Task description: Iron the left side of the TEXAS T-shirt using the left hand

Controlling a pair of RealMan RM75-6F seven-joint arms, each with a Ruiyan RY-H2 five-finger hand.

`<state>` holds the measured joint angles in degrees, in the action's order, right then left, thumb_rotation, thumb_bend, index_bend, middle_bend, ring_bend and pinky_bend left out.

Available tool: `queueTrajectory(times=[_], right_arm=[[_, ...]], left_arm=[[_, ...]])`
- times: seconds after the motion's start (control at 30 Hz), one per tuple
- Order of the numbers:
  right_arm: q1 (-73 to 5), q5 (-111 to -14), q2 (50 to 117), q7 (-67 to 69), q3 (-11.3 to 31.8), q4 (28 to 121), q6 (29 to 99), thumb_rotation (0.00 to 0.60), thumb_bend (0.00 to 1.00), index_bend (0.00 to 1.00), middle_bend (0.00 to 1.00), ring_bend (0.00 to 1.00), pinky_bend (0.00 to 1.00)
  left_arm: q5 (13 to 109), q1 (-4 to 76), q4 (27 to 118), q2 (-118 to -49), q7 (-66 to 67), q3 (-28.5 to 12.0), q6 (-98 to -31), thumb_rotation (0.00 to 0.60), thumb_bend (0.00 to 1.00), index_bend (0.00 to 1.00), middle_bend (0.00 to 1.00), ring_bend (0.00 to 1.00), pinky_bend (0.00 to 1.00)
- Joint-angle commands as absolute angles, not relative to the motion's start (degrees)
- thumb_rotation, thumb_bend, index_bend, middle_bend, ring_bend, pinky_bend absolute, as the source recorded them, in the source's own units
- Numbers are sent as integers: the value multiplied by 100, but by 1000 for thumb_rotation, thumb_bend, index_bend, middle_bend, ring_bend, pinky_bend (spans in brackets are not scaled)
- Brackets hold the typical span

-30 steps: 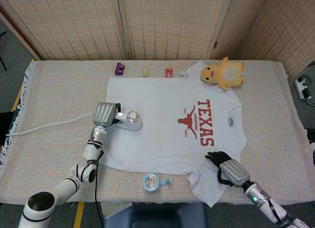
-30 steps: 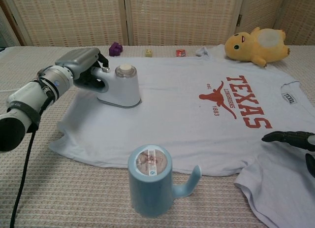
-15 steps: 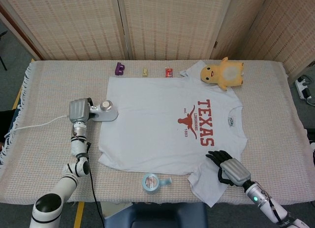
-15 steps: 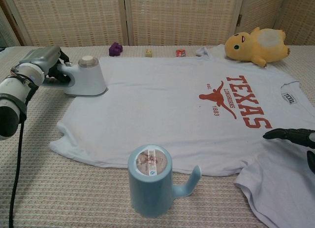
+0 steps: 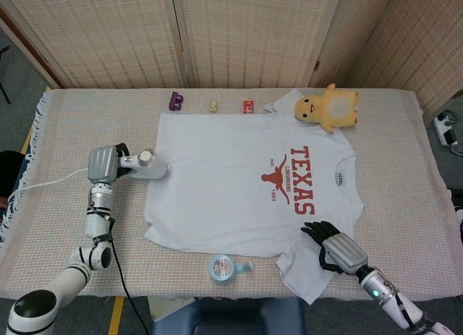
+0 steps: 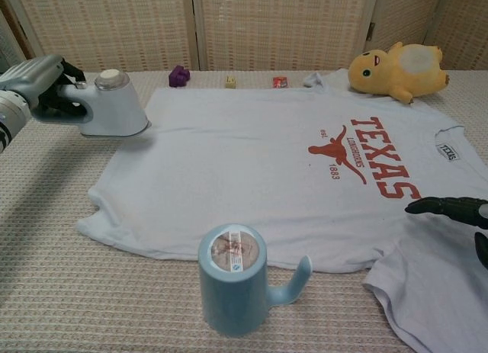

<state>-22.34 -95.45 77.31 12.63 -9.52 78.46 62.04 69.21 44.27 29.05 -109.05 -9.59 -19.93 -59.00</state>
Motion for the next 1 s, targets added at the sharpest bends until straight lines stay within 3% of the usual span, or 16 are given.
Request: queueTrajectory(times=[0.03, 0.2, 0.37, 0.67, 1.0], right_arm=[[-2231, -9547, 7728, 1266, -948, 7852, 6219, 316, 995, 0, 13, 0, 0], [-2218, -9531, 7725, 1286, -943, 7850, 6233, 314, 995, 0, 13, 0, 0], [-2228, -9534, 7731, 1291, -941, 7852, 6219, 316, 994, 0, 13, 0, 0], [-2259, -9564, 7761, 1318, -934, 7847, 6211, 315, 994, 0, 13, 0, 0], [-2288, -9568, 7767, 1335, -913, 7872, 6208, 313, 995, 0, 13, 0, 0]], left_arm=[[7551, 3905, 4469, -10197, -999, -1405, -6585, 600, 447, 985, 1000, 871, 779], [7848, 3703, 5629, -9883, -440, -1035, -6774, 600, 447, 985, 1000, 872, 779], [8083, 3564, 6088, -9790, -32, -732, -6889, 600, 447, 983, 1000, 870, 779], [8286, 3182, 5572, -9895, -3, -360, -7121, 600, 448, 984, 1000, 869, 779], [8238, 2486, 5617, -9364, -242, -76, -7412, 600, 448, 977, 1000, 865, 779]])
